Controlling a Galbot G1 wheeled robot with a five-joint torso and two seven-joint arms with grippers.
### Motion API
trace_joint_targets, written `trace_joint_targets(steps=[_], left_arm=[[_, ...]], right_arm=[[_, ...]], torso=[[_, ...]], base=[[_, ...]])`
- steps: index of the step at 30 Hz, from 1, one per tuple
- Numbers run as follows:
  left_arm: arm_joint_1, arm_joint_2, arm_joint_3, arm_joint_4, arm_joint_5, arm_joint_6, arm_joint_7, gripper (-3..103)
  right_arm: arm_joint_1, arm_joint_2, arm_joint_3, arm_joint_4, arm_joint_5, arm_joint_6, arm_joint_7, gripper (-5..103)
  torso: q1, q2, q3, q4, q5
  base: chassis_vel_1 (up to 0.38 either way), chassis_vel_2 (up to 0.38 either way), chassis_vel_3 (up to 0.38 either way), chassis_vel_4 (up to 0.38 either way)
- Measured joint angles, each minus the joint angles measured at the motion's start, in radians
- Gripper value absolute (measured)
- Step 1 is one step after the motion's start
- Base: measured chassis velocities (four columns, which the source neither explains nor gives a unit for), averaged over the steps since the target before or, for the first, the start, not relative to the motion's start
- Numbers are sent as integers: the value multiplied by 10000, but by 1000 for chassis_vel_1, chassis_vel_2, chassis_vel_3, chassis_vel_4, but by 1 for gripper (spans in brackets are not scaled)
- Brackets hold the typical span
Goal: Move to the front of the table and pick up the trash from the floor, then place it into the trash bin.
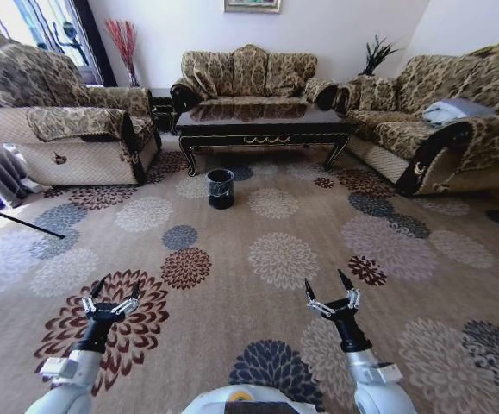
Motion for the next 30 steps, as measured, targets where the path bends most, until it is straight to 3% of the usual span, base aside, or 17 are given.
trace_joint_targets(steps=[30], left_arm=[[0, 0, 0, 0, 0, 0, 0, 100]], right_arm=[[0, 0, 0, 0, 0, 0, 0, 100]], torso=[[317, 1075, 750, 1, 0]], base=[[0, 0, 0, 0]])
